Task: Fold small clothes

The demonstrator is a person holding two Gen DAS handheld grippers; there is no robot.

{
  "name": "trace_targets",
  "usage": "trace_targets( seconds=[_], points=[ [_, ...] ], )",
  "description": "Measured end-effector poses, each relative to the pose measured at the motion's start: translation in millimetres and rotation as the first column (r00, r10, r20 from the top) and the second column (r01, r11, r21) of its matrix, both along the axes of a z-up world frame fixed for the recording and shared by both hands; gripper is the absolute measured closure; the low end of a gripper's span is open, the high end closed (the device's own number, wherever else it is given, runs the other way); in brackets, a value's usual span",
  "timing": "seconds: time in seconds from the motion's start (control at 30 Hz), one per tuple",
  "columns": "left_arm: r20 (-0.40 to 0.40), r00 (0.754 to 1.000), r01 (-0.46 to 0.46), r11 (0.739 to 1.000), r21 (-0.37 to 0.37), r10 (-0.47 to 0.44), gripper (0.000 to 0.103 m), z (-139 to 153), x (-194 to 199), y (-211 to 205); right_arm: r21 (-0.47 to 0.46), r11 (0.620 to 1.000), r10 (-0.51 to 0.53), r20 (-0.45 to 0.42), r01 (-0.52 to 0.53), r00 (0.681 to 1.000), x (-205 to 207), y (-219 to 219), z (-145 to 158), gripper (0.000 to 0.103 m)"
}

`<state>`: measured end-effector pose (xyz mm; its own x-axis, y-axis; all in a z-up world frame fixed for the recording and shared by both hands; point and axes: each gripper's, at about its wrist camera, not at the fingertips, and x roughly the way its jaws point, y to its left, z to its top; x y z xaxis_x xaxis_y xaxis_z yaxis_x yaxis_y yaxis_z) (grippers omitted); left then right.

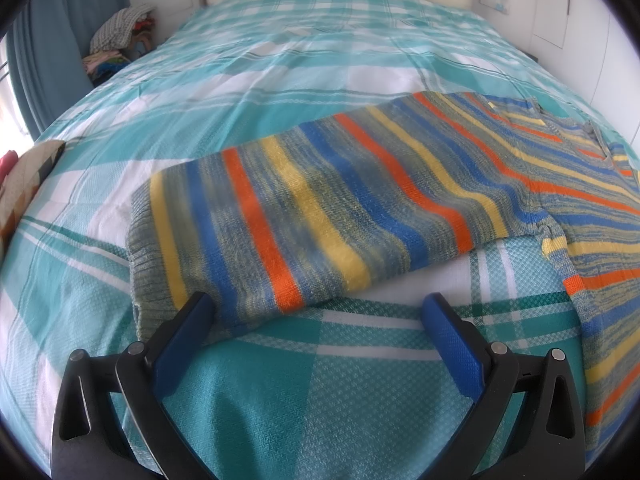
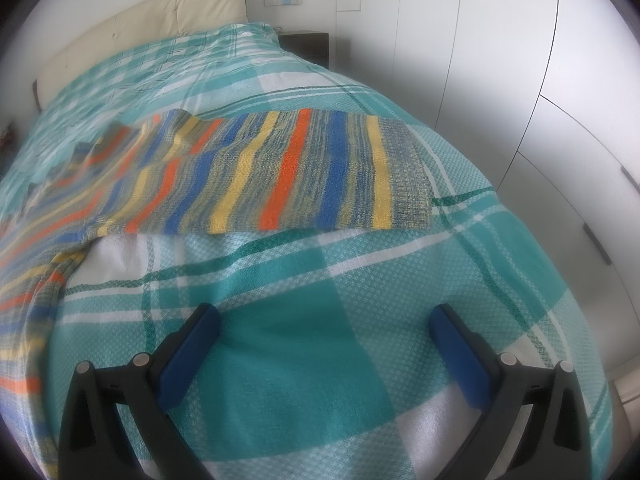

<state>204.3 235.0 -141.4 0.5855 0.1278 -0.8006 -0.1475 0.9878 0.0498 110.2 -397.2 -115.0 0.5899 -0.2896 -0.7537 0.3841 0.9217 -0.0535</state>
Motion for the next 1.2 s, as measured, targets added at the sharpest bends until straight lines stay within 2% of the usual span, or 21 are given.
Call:
trace_targets(
  seconds=[1.2],
  points=[
    [0.003, 1.0, 0.001, 1.0, -0.003, -0.001, 0.0, 0.3, 0.4, 1.4, -0.002, 1.0, -0.001, 0.001, 0.001, 1.0, -0.4, 0.3, 0.1, 0.0]
  ],
)
